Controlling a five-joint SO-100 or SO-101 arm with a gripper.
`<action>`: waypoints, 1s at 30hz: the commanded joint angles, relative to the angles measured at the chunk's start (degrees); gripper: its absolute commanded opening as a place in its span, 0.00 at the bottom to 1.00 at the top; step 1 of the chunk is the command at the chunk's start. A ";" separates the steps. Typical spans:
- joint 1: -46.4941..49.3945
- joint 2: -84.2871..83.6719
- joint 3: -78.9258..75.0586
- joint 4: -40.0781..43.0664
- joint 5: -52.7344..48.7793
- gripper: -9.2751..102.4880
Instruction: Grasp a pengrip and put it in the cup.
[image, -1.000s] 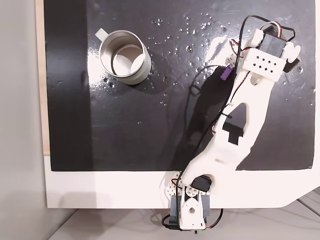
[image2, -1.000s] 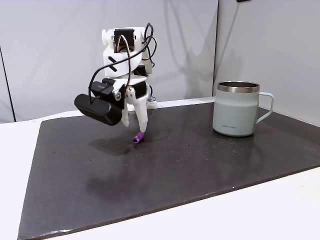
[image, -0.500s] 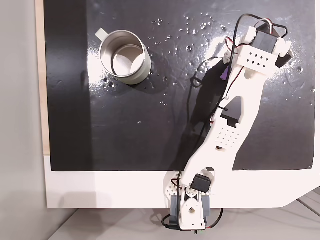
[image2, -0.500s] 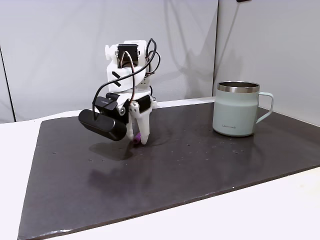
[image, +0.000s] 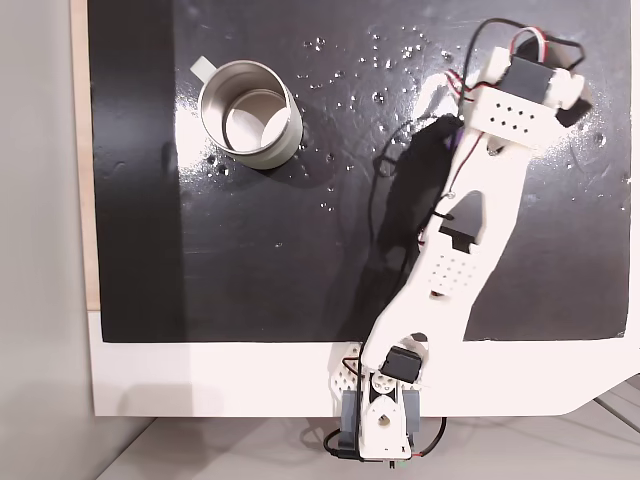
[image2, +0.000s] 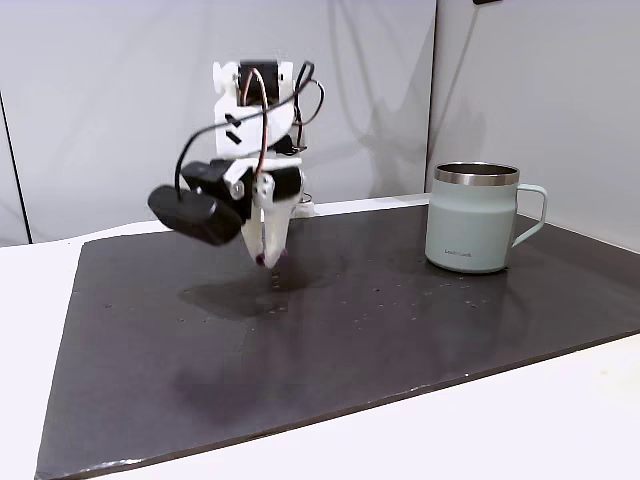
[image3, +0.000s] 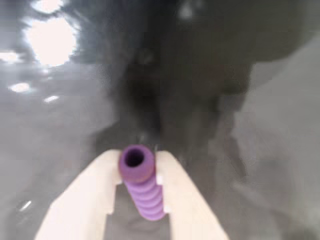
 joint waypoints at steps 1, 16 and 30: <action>-2.90 15.47 1.41 0.44 1.76 0.08; -22.59 38.85 3.78 0.44 19.42 0.08; -40.34 30.32 -1.58 0.09 42.28 0.08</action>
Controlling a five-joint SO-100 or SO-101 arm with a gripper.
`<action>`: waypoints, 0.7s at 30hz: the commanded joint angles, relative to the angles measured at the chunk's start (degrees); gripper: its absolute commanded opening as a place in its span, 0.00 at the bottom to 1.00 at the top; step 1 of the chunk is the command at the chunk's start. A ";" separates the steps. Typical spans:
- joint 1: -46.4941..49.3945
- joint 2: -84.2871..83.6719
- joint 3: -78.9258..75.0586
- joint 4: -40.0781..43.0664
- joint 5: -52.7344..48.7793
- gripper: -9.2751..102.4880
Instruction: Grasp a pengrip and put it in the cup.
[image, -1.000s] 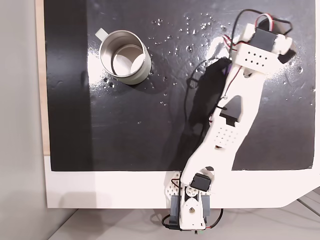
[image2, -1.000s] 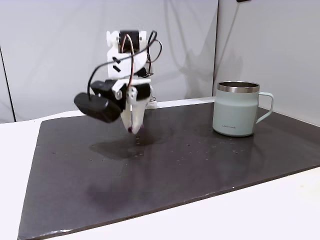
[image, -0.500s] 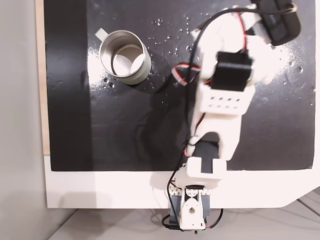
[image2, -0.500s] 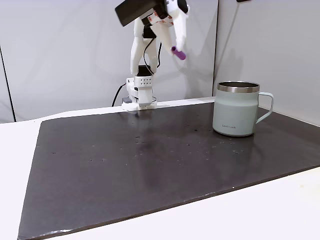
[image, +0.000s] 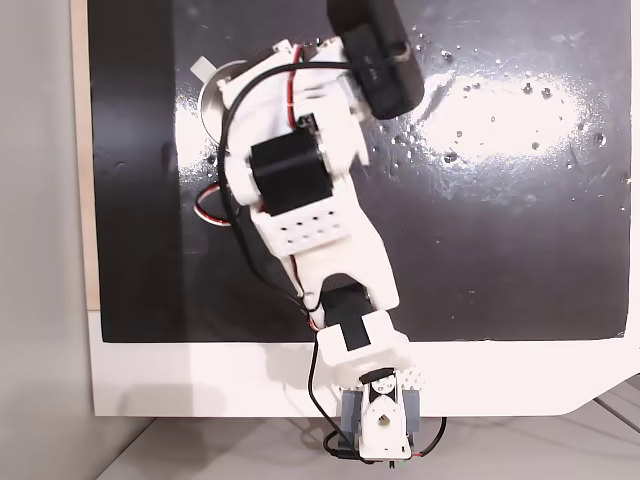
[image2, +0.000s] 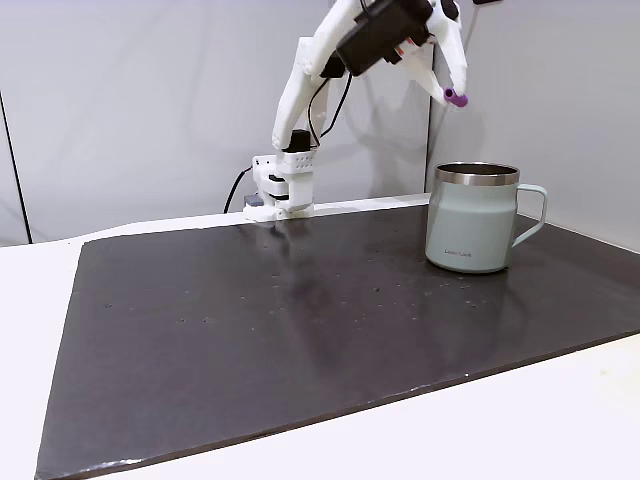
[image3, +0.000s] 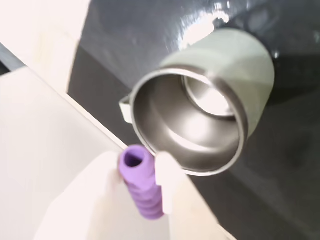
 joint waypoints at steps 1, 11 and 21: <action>-2.90 -0.79 -3.43 0.00 3.16 0.08; -6.42 -8.26 -6.33 0.00 6.86 0.08; -5.63 -8.17 -6.06 0.26 7.12 0.27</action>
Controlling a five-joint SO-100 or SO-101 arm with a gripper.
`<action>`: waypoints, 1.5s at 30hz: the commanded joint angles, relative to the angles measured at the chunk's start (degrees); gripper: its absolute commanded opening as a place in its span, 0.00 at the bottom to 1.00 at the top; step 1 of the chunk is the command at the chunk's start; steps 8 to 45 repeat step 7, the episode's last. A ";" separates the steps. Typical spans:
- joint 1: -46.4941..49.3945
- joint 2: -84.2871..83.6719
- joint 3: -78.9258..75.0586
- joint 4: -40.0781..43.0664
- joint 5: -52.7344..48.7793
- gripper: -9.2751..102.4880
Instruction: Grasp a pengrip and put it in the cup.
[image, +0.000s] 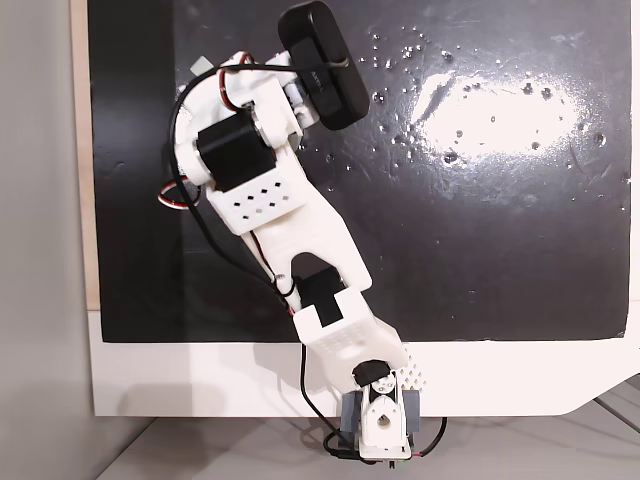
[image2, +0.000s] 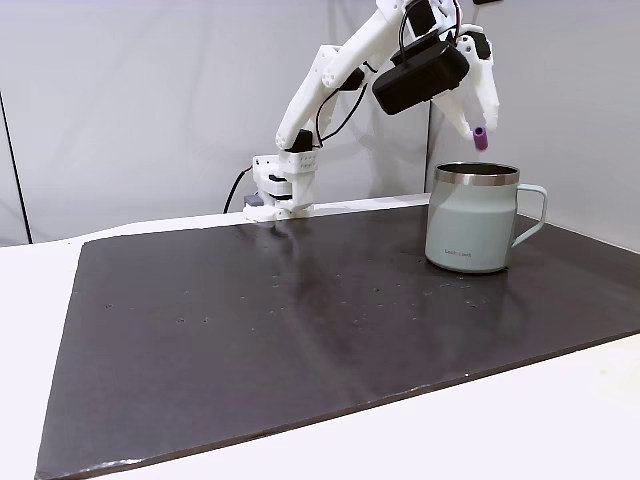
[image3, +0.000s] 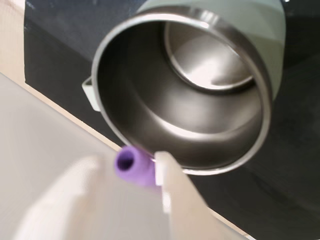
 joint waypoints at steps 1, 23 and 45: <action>0.35 1.23 -2.55 0.26 0.35 0.27; 0.53 2.02 -1.05 0.26 0.26 0.27; 0.53 2.02 -1.05 0.26 0.26 0.27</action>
